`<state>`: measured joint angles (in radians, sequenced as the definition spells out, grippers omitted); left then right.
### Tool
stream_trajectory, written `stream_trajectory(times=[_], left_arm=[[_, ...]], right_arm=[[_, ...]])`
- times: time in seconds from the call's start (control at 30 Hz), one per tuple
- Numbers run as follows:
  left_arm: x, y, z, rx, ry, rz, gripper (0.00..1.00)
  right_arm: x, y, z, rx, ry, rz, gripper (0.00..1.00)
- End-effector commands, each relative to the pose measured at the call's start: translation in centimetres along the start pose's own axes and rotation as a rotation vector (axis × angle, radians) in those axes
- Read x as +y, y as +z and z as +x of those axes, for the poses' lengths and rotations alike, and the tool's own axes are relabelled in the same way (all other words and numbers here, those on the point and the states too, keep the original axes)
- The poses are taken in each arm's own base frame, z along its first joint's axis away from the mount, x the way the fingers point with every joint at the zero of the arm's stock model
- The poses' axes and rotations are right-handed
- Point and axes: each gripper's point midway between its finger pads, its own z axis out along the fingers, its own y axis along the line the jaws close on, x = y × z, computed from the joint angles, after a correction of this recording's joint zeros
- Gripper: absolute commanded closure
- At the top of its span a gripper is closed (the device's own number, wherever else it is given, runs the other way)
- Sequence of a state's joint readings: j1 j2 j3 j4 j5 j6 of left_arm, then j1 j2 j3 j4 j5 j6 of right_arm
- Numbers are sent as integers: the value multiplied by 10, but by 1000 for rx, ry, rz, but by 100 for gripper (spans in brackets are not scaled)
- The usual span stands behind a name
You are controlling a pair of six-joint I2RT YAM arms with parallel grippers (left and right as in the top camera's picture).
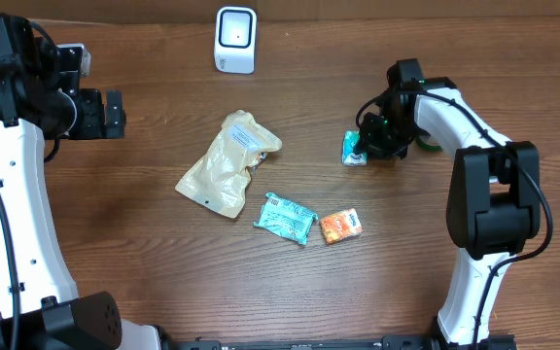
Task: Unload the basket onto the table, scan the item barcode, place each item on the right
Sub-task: 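Lift the small teal pack and carry it to the white scanner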
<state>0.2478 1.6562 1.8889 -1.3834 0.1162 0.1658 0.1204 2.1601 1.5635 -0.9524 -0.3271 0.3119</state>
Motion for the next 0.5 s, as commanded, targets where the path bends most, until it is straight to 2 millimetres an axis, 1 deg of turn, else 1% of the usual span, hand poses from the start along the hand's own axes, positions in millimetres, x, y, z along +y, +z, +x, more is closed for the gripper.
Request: stream_trajectory(times=[0.0,0.1,0.17,0.2,0.27,0.3,0.33,0.4,0.47], left_arm=[[-4,3,0,9,31,6,0],[-4,3,0,9,31,6,0],[-4,3,0,9,31,6,0],[-4,3,0,9,31,6,0],[-4,3,0,9,31,6,0],[-4,3,0,9,31,6,0],[-4,3,0,9,31,6,0],[-4,3,0,9,31,6,1],[-4,3,0,9,31,7,0]], right_arm=[[0,17,8,33,-7,29,96],[11,15,11,52,-4,-26,96],[26,8,14,74,-13,-93,96],[38,2,16,89,-39,-158,96],[69,-16,22,118,-102,-314,96],[101,-38,30,145,-174,-478,96],[118,-52,35,161,-207,-573,96],[147,-79,45,188,-251,-730,96],[164,-96,51,204,-282,-813,96]])
